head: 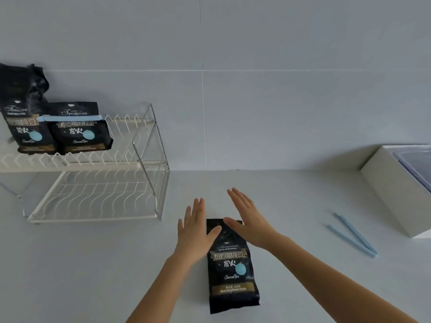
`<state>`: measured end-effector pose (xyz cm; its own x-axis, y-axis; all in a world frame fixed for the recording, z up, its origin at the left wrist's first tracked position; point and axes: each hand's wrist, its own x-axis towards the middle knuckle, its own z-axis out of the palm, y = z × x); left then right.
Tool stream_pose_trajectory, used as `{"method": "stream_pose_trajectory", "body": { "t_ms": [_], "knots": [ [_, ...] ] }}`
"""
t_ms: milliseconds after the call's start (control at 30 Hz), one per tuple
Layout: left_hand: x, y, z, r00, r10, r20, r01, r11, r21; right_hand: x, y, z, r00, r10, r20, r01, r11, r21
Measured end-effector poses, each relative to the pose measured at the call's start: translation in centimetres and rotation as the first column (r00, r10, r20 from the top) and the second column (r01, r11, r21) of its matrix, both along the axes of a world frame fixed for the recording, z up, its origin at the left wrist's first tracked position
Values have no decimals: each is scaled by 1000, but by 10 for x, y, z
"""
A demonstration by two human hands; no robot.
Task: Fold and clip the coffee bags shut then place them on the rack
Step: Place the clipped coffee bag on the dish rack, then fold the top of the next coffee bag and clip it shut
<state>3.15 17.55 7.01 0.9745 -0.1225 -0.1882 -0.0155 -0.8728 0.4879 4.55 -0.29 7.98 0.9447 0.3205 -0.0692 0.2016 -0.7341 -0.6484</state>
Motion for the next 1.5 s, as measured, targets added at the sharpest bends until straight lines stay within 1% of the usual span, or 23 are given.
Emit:
{"method": "stream_pose_trajectory", "body": {
  "t_ms": [100,133,200,267,333,400,467,533,600,633,733,800,867,933,967,1000,1067,1133,1200,1233,1300,1367,1500],
  "knots": [
    [-10,-16,-28,985,78,-153,-88,994,-57,-9,-24,-29,984,-68,-164,73,997,27],
    [-14,-20,-37,972,111,-206,-131,988,-87,-11,-32,-39,966,-101,-236,109,994,22],
    [-22,-27,-48,920,176,-350,-257,946,-200,-15,-44,-54,895,-163,-415,191,981,27],
    [-27,-32,-55,833,224,-505,-431,836,-340,-20,-50,-65,806,-163,-570,224,974,38],
    [-29,-34,-55,747,241,-619,-571,709,-413,-24,-52,-69,725,-132,-676,239,969,67],
    [-25,-33,-57,699,280,-658,-657,614,-437,-25,-51,-68,662,-115,-741,303,945,124],
    [-19,-29,-57,683,311,-661,-693,561,-452,-24,-49,-64,623,-146,-768,395,907,148],
    [-13,-25,-58,679,304,-668,-691,572,-441,-27,-45,-63,587,-205,-783,496,856,147],
    [-7,-24,-56,695,235,-680,-663,576,-478,-31,-42,-63,554,-238,-798,584,794,168],
    [-5,-25,-54,711,204,-673,-646,569,-509,-33,-42,-64,558,-238,-795,599,779,187],
    [0,-33,-47,773,177,-610,-590,555,-587,-35,-41,-62,676,-257,-691,577,768,278],
    [1,-37,-42,807,139,-573,-543,555,-630,-36,-41,-55,734,-305,-607,586,737,338],
    [4,-37,-38,835,92,-543,-494,560,-665,-37,-44,-45,780,-328,-533,568,727,386],
    [9,-37,-31,878,35,-477,-409,572,-711,-38,-49,-36,827,-322,-460,532,713,456],
    [12,-39,-26,903,2,-429,-351,580,-735,-39,-52,-33,852,-337,-399,507,720,474],
    [14,-42,-22,926,-28,-376,-289,586,-757,-40,-54,-30,868,-369,-332,492,728,478],
    [18,-55,-13,966,-57,-251,-168,595,-786,-42,-58,-28,861,-457,-222,502,698,510],
    [20,-72,-8,988,-34,-149,-99,602,-792,-41,-66,-28,838,-518,-170,520,664,538],
    [18,-86,-7,989,9,-150,-125,598,-791,-35,-82,-25,838,-505,-206,528,657,538],
    [15,-92,-8,985,32,-170,-156,584,-796,-31,-90,-22,849,-476,-228,519,676,523],
    [11,-96,-11,977,78,-198,-208,548,-810,-26,-103,-17,887,-408,-215,459,735,498],
    [13,-94,-9,971,99,-217,-236,533,-813,-22,-109,-14,911,-355,-211,413,770,487],
    [12,-97,-10,917,70,-394,-369,530,-763,-19,-115,-16,890,-260,-375,428,758,492]
  ]
}}
